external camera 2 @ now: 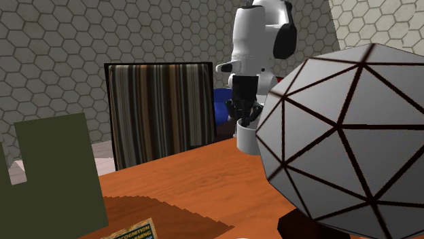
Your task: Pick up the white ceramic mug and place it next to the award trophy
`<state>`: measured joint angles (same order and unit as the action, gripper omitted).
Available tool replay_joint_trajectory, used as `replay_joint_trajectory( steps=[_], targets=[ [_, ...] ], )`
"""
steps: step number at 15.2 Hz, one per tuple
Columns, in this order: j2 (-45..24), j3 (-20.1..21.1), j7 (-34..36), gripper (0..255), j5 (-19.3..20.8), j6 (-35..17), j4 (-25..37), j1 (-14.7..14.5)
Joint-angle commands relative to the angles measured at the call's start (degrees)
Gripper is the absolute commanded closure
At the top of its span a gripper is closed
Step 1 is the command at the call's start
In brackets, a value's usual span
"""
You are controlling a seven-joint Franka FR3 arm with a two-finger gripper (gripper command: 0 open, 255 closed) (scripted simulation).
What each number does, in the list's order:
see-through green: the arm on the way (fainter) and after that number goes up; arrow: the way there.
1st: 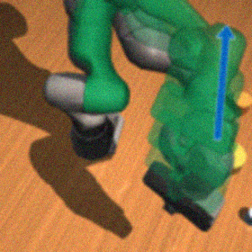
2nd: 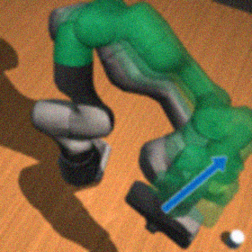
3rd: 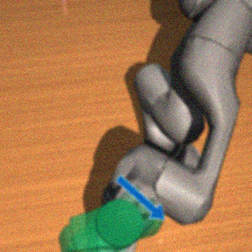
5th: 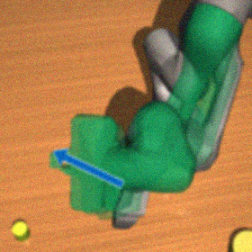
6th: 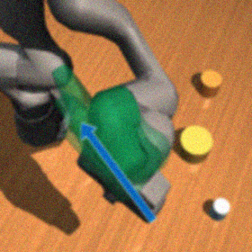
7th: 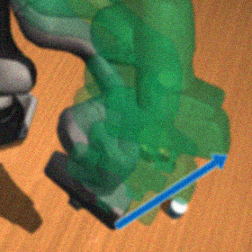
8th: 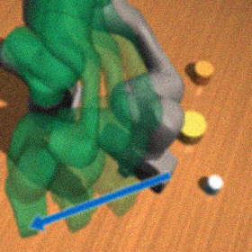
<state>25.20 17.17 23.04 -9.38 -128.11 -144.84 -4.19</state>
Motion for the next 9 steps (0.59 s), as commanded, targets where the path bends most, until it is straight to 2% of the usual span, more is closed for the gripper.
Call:
replay_joint_trajectory(
  steps=[1, 9],
  targets=[
    [0.5, -0.2, 0.0, 255, 0.1, 1.8, 1.3, 0.0],
    [2.5, -1.0, 0.0, 255, 0.4, 8.5, 6.0, 0.2]
  ],
)
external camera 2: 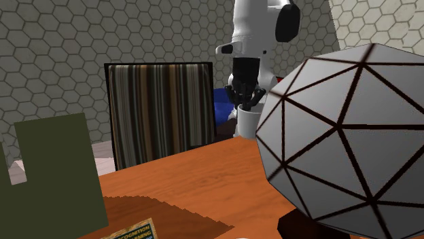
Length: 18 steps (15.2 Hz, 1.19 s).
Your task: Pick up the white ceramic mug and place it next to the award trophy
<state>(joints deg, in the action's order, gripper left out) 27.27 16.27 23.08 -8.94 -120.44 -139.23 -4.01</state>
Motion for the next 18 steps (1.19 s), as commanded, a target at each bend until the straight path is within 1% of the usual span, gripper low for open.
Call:
replay_joint_trajectory(
  steps=[1, 18],
  targets=[
    [0.6, -0.2, 0.0, 255, 0.0, 1.6, 1.0, 0.0],
    [1.4, -1.5, 0.4, 255, 1.0, 14.8, 13.5, 0.5]
  ],
)
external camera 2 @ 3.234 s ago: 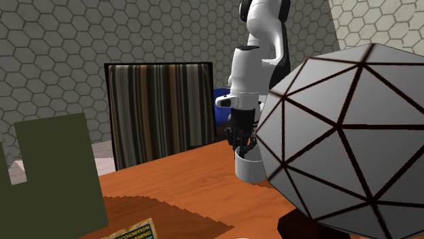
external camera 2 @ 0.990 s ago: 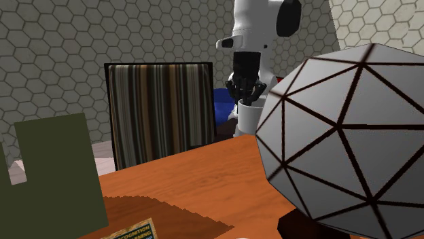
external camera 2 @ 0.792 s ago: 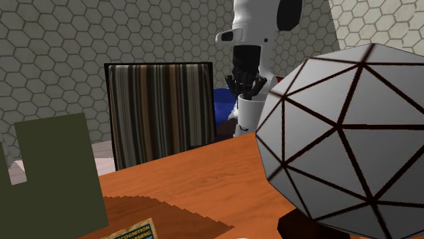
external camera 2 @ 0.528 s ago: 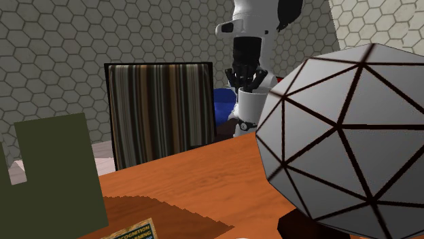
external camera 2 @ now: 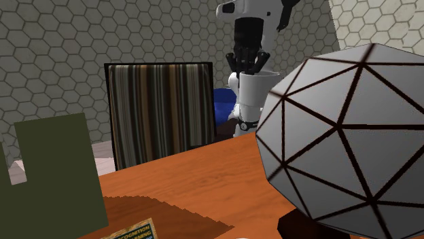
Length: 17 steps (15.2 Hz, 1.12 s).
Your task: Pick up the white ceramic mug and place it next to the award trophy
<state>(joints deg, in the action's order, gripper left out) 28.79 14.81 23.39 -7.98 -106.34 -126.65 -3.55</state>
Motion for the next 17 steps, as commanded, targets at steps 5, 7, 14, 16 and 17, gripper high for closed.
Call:
replay_joint_trajectory(
  steps=[5, 7, 14, 16, 17],
  targets=[
    [-0.6, -0.3, 0.2, 255, 0.4, 4.5, 5.1, 0.2],
    [-0.9, -0.4, 0.3, 255, 0.5, 6.0, 6.9, 0.3],
    [-2.2, -0.6, 0.6, 255, 1.0, 11.1, 13.3, 0.6],
    [-5.5, -1.5, -0.8, 255, 1.8, 10.6, 15.9, 1.4],
    [-7.2, -2.0, -1.5, 255, 2.3, 10.4, 17.3, 1.8]
  ],
)
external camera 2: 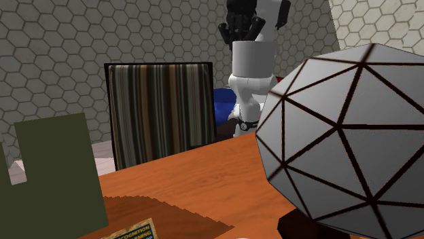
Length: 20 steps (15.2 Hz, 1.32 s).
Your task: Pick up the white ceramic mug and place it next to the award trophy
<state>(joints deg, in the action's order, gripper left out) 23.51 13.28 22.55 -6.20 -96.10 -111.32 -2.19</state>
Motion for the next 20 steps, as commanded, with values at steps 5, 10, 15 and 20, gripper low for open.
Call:
replay_joint_trajectory(
  steps=[5, 10, 15, 20],
  targets=[
    [-10.8, -2.4, -4.0, 255, 2.3, -0.2, 10.1, 2.3],
    [-20.5, -3.9, -6.8, 255, 3.9, 0.9, 20.7, 3.9],
    [-31.7, -5.1, -9.4, 255, 5.2, 3.8, 34.7, 5.1],
    [-46.7, -6.0, -11.6, 255, 6.6, 10.7, 56.3, 5.7]
  ],
)
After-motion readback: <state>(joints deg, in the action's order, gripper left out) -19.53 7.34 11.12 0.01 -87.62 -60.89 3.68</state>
